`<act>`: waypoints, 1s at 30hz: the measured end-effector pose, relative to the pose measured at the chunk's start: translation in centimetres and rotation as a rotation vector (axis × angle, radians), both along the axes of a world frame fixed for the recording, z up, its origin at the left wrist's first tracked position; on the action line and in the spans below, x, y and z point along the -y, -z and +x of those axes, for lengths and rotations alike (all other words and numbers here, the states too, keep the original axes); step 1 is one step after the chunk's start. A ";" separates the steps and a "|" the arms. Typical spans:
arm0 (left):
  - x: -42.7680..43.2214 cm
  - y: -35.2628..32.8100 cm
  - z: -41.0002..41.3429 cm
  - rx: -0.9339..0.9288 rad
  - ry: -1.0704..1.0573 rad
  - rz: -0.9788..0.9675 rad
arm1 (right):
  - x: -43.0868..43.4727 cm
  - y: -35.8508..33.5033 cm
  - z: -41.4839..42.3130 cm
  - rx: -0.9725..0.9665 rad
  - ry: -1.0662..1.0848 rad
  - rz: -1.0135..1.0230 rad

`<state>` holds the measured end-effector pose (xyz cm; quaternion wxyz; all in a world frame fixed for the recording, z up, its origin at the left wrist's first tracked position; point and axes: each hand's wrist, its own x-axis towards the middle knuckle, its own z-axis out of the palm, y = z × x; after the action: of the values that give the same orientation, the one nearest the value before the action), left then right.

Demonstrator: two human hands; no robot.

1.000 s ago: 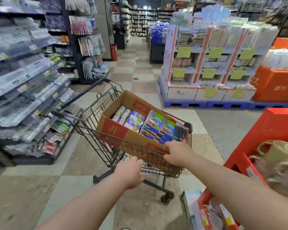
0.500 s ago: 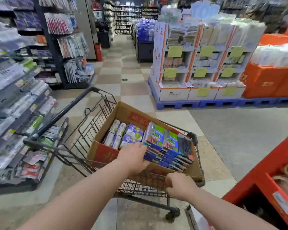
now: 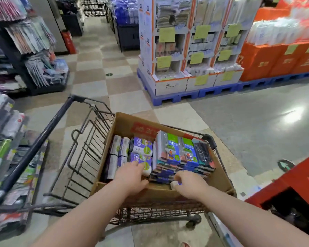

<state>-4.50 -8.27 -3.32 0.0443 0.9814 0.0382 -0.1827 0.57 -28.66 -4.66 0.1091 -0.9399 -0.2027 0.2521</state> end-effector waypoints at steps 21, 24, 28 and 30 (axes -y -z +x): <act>-0.6 10.7 11.7 -0.390 -0.138 -0.129 | 4.8 17.4 15.6 -0.500 0.077 -0.272; 0.9 13.2 13.1 -0.466 -0.096 -0.189 | 6.2 19.6 16.8 -0.515 0.125 -0.307; 3.5 16.9 14.2 -0.633 -0.020 -0.243 | 7.8 22.9 17.7 -0.580 0.245 -0.291; 4.7 18.8 14.4 -0.710 -0.008 -0.266 | 8.3 24.8 17.6 -0.616 0.320 -0.269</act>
<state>9.90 -12.98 -22.13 0.1559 0.8426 0.0311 -0.5146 18.15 -36.92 -29.45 0.0784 -0.8457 0.0243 0.5273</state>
